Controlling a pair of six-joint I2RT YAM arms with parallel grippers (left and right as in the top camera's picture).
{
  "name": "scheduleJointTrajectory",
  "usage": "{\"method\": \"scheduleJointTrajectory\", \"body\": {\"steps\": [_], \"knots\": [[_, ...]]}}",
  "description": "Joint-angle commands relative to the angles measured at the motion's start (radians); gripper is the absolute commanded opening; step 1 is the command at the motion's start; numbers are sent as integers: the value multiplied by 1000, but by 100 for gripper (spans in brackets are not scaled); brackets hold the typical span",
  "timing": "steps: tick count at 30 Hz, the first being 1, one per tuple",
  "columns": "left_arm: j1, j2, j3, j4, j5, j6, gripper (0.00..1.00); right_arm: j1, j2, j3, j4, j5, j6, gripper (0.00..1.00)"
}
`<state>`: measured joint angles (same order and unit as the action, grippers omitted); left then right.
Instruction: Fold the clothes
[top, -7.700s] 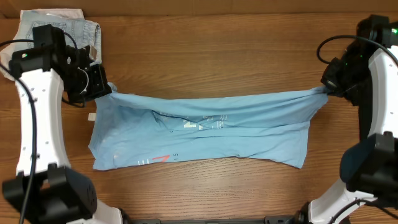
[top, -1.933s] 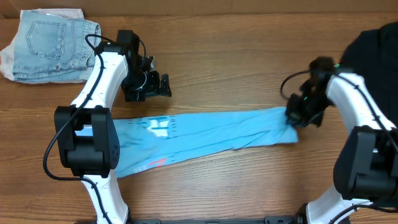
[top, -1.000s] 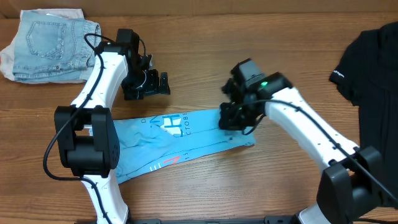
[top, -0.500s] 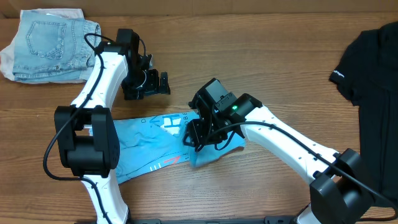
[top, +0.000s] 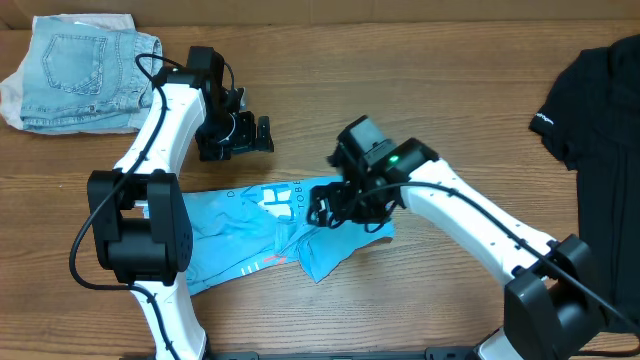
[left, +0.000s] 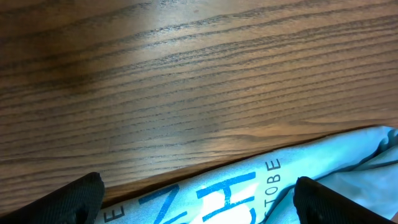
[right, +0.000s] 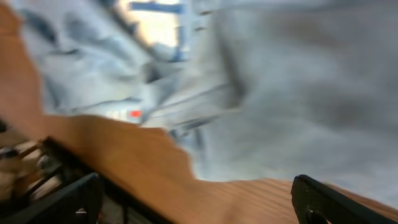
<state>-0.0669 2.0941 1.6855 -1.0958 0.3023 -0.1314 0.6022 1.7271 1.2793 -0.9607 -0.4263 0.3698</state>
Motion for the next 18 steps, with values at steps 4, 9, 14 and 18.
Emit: {"method": "scheduleJointTrajectory", "body": {"steps": [4, 9, 14, 18], "knots": [[-6, -20, 18, -3, -6, -15, 100, 11, 60, 2, 43, 85, 48, 100], [-6, -20, 18, -3, -6, -14, 100, 45, 132, 2, 97, 51, 63, 100], [-6, -20, 18, -4, -6, -14, 100, 65, 149, 2, 122, 51, 80, 88], [-6, -20, 18, -3, -6, -14, 100, 64, 149, 2, 146, 51, 88, 75]]}}
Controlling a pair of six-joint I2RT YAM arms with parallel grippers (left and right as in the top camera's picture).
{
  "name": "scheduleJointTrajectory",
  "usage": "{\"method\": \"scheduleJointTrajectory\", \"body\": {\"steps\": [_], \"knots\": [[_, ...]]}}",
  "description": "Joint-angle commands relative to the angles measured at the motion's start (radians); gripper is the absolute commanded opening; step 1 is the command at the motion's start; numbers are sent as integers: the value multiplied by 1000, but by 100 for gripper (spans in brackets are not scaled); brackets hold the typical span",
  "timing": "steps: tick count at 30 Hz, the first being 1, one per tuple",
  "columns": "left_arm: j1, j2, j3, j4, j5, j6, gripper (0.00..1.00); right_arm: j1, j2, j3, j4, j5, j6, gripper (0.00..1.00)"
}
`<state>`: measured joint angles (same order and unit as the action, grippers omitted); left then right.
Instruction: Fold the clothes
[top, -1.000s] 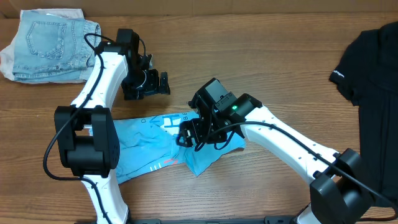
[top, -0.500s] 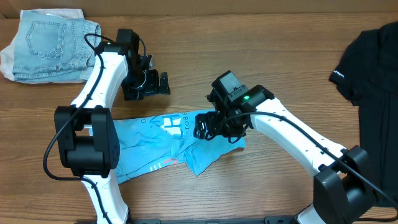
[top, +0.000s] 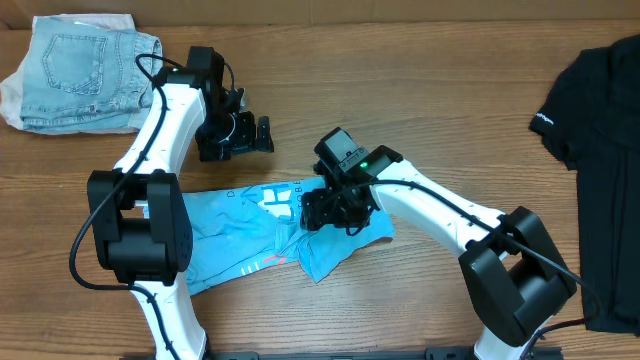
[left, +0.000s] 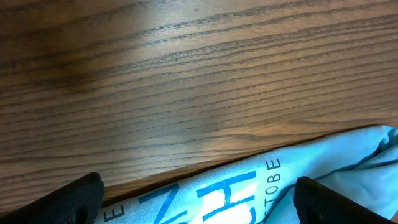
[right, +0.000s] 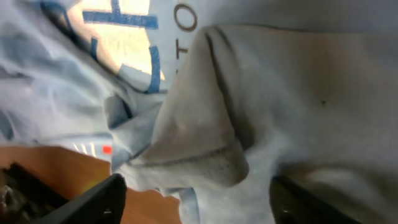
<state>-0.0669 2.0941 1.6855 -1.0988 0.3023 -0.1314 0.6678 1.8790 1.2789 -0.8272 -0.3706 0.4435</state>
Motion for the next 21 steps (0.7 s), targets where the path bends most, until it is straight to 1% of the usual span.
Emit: {"method": "scheduleJointTrajectory", "body": {"steps": [1, 3, 7, 10, 15, 16, 18, 21], "knots": [[-6, -20, 18, 0, -6, -14, 100, -1, -3, 2, 17, -4, 23, 75], [-6, -20, 18, 0, -6, -14, 100, 1, -3, 1, 33, -4, 40, 71], [-6, -20, 18, -1, -6, -14, 100, 6, -2, -16, 58, -3, 56, 68], [-6, -20, 18, -3, -7, -14, 100, 6, 3, -18, 56, -3, 68, 61], [-6, -20, 18, -4, -7, -14, 100, 9, 40, -18, 52, -1, 85, 61], [-6, -20, 18, -4, -7, -14, 100, 11, 51, -18, 51, -1, 85, 59], [-6, -20, 18, -4, -7, -13, 100, 12, 67, -18, 52, -8, 85, 52], [-6, -20, 18, -4, -9, -10, 100, 12, 68, -16, 60, -8, 85, 35]]}}
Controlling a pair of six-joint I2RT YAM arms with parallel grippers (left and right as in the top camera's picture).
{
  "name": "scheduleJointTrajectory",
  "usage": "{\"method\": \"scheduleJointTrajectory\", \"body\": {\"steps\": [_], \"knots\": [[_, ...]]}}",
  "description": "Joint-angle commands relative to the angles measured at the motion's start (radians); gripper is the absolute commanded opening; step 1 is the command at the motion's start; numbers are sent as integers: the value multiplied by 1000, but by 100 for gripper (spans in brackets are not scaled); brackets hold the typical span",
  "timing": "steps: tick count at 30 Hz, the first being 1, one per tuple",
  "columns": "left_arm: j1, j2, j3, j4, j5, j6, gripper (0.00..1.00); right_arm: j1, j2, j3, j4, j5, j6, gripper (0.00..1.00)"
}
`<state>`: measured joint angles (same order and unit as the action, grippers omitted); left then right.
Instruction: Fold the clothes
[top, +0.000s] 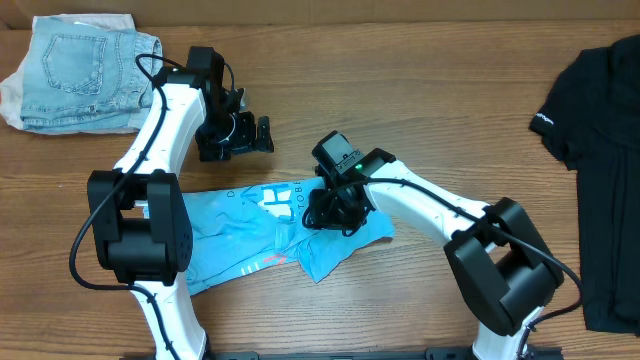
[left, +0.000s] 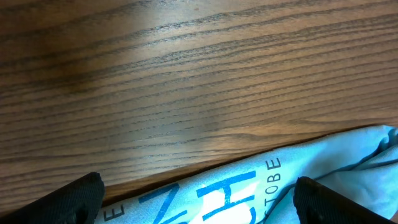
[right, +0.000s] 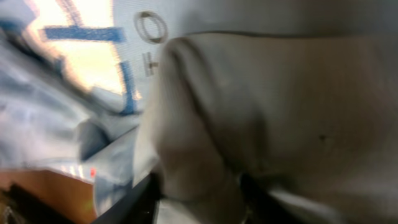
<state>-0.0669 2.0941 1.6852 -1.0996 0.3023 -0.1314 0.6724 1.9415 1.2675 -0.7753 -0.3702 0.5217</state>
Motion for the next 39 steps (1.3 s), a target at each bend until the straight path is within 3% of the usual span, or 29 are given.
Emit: {"method": "scheduleJointTrajectory", "body": {"steps": [1, 10, 20, 34, 36, 39], "knots": [[-6, -20, 18, -3, -15, -11, 100, 7, 6, -2, 9, -8, 7, 31], [-6, -20, 18, -3, -22, -10, 100, 6, 6, 65, -20, -7, 6, 4], [-6, -20, 18, -3, -22, -10, 100, 5, 5, 206, -52, -8, 6, 4], [-6, -20, 18, -3, -22, -10, 100, -12, 6, 252, -34, -8, 6, 4], [-6, -20, 18, -3, -22, -11, 100, -10, 6, 251, -34, -8, 6, 17], [-6, -20, 18, -3, -22, -11, 100, -5, 6, 250, -34, -8, 6, 78]]}}
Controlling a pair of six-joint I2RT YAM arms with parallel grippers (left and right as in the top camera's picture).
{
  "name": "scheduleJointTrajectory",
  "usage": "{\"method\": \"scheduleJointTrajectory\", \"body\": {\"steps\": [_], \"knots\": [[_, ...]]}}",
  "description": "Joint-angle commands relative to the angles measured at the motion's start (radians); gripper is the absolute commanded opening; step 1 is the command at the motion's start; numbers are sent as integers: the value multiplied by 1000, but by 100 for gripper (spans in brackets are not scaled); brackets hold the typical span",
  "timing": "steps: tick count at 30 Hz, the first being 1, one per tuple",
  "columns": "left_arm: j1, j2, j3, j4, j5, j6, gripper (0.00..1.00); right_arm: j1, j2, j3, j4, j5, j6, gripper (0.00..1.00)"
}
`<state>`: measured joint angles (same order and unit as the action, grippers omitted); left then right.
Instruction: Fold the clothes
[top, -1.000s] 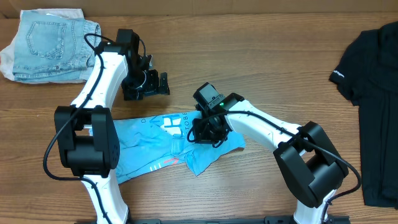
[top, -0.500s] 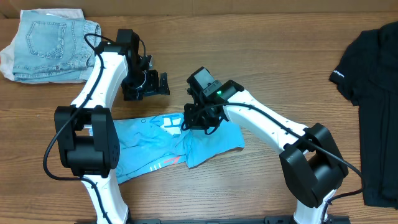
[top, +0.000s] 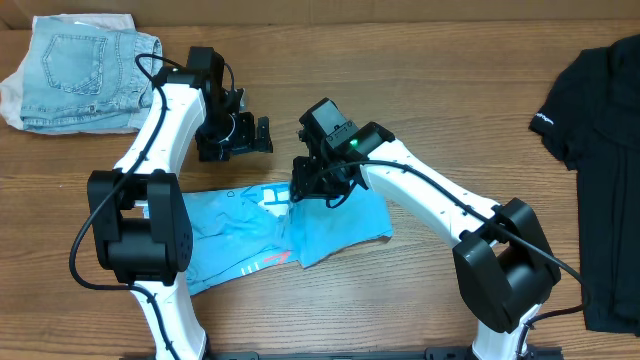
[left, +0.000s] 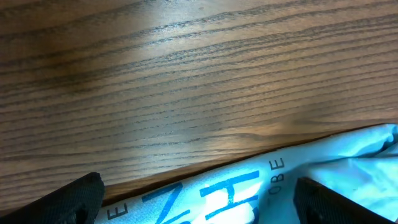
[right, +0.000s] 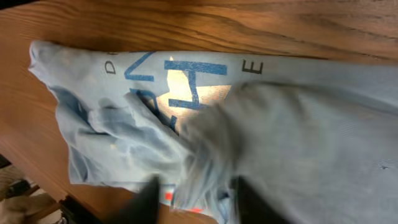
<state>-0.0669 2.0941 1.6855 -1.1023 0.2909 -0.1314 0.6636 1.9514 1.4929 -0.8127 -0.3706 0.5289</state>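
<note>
A light blue shirt (top: 345, 225) with blue lettering lies crumpled on the wooden table (top: 420, 90), left of centre. My right gripper (top: 312, 191) hangs over the shirt's far edge, shut on a raised fold of it. In the right wrist view that fold (right: 205, 149) runs blurred between the fingers (right: 148, 194), with the shirt (right: 298, 124) spread below. Farther back, my left gripper (top: 262, 135) stays wide open over bare wood. In the left wrist view the lettered shirt edge (left: 236, 186) shows between its fingers (left: 68, 200).
Folded light denim jeans (top: 80, 70) lie at the far left corner. A black garment (top: 600, 150) covers the right edge of the table. Bare wood lies between the blue shirt and the black garment.
My right gripper has moved toward the far left with a fold of the blue shirt in it. The pointed flap at the shirt's near edge has pulled flatter. The left arm is unchanged.
My right gripper was first open over the right part of the blue shirt. It then stood closer to a raised fold, then narrowed around it. Now it holds that fold nearer the shirt's far edge. My left gripper has stayed open throughout.
</note>
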Motion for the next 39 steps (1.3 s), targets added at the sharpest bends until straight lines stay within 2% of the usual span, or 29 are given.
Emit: {"method": "scheduleJointTrajectory", "body": {"steps": [1, 6, 10, 11, 12, 13, 14, 16, 17, 21, 28, 35, 39], "knots": [[-6, -20, 18, -1, -10, -10, 100, 4, -4, 25, 4, -8, -1, 83], [-6, -20, 18, -1, -10, -10, 100, -13, -5, 40, -34, -8, -31, 93], [-6, -20, 18, -5, -10, -11, 100, -74, -5, 84, -129, -8, -76, 93], [-6, -20, 18, -5, -10, -11, 100, -89, -5, 85, -144, -9, -87, 91], [-6, -20, 18, -4, -10, -11, 100, -101, -5, 85, -163, -7, -91, 79], [-6, -20, 18, -4, -10, -11, 100, -113, -4, 82, -183, -7, -92, 64], [-6, -20, 18, -4, -10, -11, 100, -119, -4, 78, -193, -6, -92, 42], [-6, -20, 18, -4, -10, -11, 100, -122, -4, 62, -208, -5, -108, 8], [-6, -20, 18, -4, -10, -11, 100, -122, -4, 54, -208, -3, -117, 4], [-6, -20, 18, -4, -10, -11, 100, -77, -4, -9, -163, -4, -93, 4], [-6, -20, 18, -6, -9, -11, 100, 18, 21, -101, -44, -6, 45, 4], [-6, -20, 18, -7, -10, -11, 100, 104, 108, -101, 33, -135, 53, 4], [-6, -20, 18, -13, -10, -11, 100, 122, 112, -90, 37, -139, 55, 4]]}}
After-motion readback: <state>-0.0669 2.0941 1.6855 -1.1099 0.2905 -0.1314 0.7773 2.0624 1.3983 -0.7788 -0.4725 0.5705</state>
